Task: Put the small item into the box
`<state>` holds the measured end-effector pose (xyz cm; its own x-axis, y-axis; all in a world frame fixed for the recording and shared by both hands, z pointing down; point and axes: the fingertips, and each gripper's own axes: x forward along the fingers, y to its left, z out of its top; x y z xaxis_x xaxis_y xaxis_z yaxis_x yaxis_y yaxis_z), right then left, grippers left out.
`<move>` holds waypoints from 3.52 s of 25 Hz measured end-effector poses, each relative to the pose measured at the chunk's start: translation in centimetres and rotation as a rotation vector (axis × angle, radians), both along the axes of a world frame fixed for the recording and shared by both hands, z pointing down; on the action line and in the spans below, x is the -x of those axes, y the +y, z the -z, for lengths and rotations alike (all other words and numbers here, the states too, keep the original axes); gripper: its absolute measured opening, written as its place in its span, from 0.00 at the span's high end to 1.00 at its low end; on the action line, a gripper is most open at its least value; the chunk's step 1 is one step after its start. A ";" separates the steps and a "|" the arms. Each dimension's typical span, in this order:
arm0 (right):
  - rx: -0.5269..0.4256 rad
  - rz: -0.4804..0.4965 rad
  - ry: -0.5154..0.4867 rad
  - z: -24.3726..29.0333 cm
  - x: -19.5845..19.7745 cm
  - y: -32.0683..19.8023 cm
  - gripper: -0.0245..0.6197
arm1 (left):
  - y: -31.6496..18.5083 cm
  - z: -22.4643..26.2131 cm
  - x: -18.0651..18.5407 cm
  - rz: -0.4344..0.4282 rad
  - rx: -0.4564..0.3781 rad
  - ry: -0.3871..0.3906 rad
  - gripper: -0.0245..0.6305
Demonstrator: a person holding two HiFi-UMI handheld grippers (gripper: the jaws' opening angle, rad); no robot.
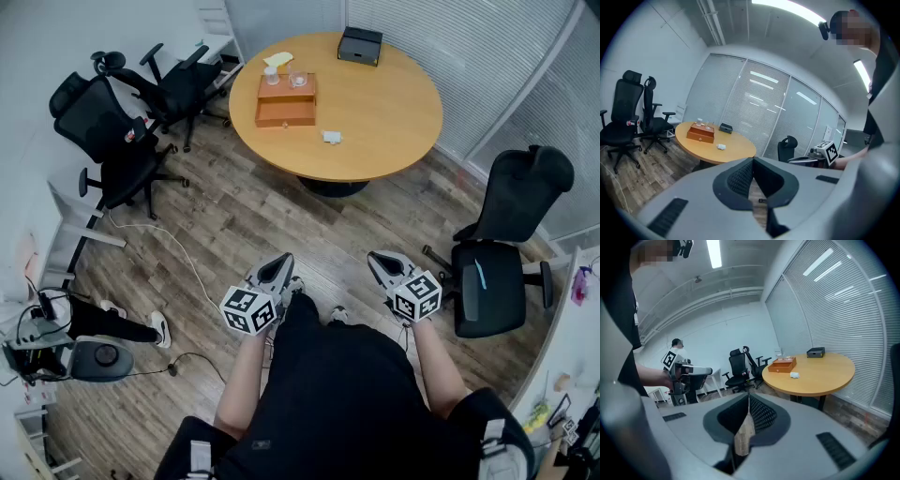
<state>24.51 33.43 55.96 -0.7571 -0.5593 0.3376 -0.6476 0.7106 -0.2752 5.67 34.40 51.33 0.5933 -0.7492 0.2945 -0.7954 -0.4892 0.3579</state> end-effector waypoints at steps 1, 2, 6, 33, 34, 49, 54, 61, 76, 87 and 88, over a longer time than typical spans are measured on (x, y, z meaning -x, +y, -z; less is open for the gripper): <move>0.001 -0.001 0.002 0.0 0.2 0.1 0.95 | 0.1 0.0 0.2 -0.001 0.001 0.000 0.95; 0.002 -0.001 0.004 0.0 0.5 0.3 0.95 | 0.3 0.0 0.4 -0.002 0.003 0.000 0.95; 0.003 -0.003 0.009 0.1 1.4 0.1 0.95 | 0.2 -0.1 1.2 -0.002 0.008 0.006 0.95; -0.011 -0.137 0.020 1.5 8.3 -7.8 0.95 | -9.3 0.3 8.8 -0.096 0.017 0.041 0.95; -0.012 -0.142 0.023 1.5 8.6 -8.2 0.95 | -9.7 0.2 9.2 -0.101 0.015 0.042 0.95; -0.007 -0.224 0.037 0.6 13.6 -11.7 0.95 | -13.9 -1.4 16.4 -0.139 0.044 0.035 0.95; 0.001 -0.230 0.055 0.0 13.3 -12.6 0.95 | -14.5 -1.6 16.7 -0.134 0.045 0.045 0.95; 0.014 -0.216 0.058 -0.5 12.8 -14.3 0.95 | -15.0 -2.3 16.7 -0.102 0.064 0.048 0.95; 0.031 -0.112 0.048 -0.9 11.7 -21.6 0.95 | -20.2 -1.0 14.6 -0.030 0.057 0.024 0.95; 0.046 -0.007 0.051 -1.8 9.6 -28.5 0.95 | -24.5 -0.7 12.2 0.087 0.062 0.014 0.95; 0.048 0.003 0.051 -1.9 9.5 -29.0 0.95 | -24.9 -0.6 11.9 0.096 0.062 0.014 0.95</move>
<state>15.05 4.41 57.89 -0.7397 -0.5395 0.4023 -0.6597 0.6993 -0.2752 -6.20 9.53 51.96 0.5237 -0.7838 0.3339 -0.8324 -0.3874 0.3962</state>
